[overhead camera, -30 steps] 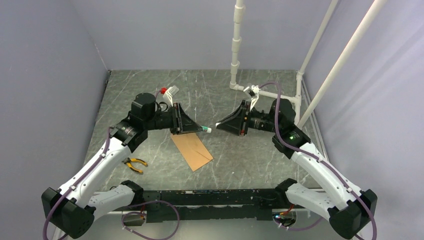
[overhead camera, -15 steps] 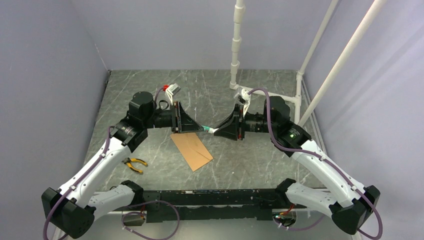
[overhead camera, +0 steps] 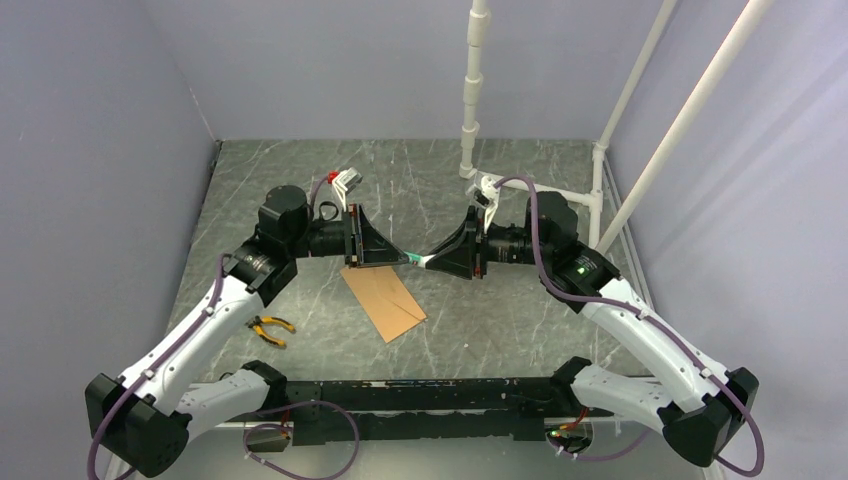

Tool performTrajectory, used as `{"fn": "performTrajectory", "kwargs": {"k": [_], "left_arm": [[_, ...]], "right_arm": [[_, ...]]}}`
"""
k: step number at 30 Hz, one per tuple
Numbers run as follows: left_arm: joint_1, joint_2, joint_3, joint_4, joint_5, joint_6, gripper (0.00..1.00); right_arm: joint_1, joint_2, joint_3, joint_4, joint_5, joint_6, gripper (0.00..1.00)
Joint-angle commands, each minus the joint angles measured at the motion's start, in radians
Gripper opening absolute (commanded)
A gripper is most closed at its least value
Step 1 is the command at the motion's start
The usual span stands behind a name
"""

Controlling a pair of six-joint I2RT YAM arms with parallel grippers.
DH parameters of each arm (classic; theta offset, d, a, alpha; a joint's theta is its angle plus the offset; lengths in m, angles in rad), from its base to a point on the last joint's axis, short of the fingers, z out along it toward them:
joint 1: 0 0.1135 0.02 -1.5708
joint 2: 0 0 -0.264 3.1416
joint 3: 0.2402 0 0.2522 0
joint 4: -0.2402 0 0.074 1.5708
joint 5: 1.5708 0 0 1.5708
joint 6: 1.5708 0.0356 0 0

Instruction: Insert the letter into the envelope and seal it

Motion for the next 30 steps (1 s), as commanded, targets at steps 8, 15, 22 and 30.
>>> {"fn": "performTrajectory", "kwargs": {"k": [8,15,22,30], "left_arm": [[-0.002,-0.073,-0.046,0.326,-0.008,-0.207,0.02],[-0.002,-0.116,-0.066,0.395,-0.064,-0.204,0.02],[-0.002,-0.109,-0.103,0.518,-0.066,-0.231,0.02],[-0.002,-0.128,-0.124,0.555,-0.096,-0.186,0.02]], "right_arm": [[0.019,-0.011,-0.013,0.220,-0.013,0.195,0.00],[0.021,0.002,-0.002,0.261,-0.033,0.315,0.00],[0.027,0.022,-0.060,0.455,0.019,0.524,0.00],[0.035,0.043,-0.096,0.566,0.083,0.664,0.00]]}}
